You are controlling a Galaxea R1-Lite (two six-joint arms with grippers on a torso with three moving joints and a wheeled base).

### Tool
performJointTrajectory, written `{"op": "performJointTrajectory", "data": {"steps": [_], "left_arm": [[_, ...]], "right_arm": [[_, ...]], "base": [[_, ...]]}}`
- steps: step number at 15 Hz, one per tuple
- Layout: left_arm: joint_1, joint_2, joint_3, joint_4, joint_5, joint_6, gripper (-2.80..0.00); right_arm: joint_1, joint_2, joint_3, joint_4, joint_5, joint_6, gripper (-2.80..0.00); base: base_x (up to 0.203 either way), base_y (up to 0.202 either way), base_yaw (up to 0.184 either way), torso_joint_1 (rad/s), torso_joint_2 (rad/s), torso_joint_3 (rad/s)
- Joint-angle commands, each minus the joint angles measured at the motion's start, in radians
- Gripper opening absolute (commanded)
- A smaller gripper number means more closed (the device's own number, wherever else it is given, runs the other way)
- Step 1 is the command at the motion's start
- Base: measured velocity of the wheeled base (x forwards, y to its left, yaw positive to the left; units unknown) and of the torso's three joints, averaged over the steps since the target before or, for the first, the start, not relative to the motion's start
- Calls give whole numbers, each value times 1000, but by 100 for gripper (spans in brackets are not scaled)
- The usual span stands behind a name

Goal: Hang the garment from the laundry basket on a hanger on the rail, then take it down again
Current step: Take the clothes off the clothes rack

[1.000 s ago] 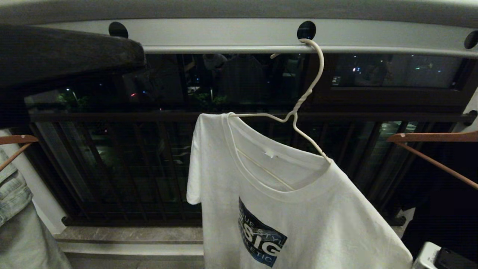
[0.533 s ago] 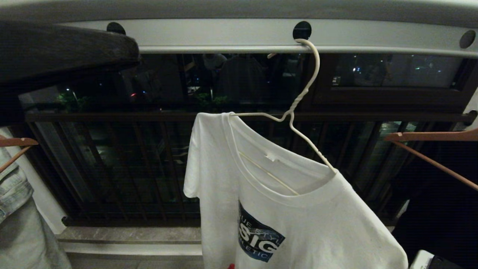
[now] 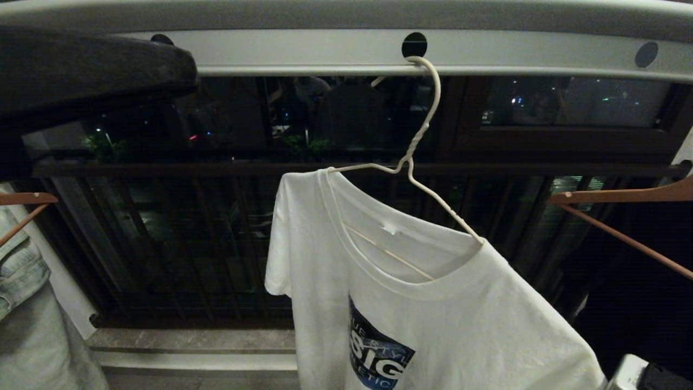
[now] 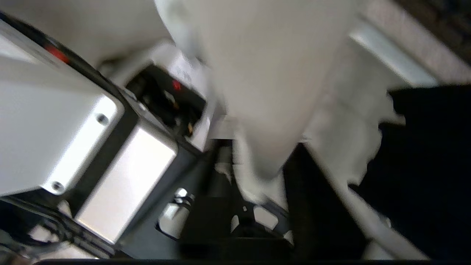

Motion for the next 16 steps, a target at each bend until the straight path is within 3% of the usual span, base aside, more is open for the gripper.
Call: {"op": "performJointTrajectory", "data": {"steps": [1,6,10,11,16], "left_arm": [[0,1,0,0,-2,-2,-280],[0,-5,0,0,-2,-2,-280],[0,-1,2,0,-2,-2,-280],[0,-4,6,0,-2,-2,-280],[5,-91,8,99,7,-3,-280]], "right_arm": [[0,-71,-40,6,-2,-2,0],[0,-180,-295,139,-73,-4,0],[-5,-200,-604,230,-127,-25,0],[-11,-201,-648,240,-138,-60,-280],[-96,-230,-681,227,-146,-81,-280]], "base": [[0,0,0,0,0,0],[0,0,0,0,0,0],[0,0,0,0,0,0],[0,0,0,0,0,0],[0,0,0,0,0,0]]}}
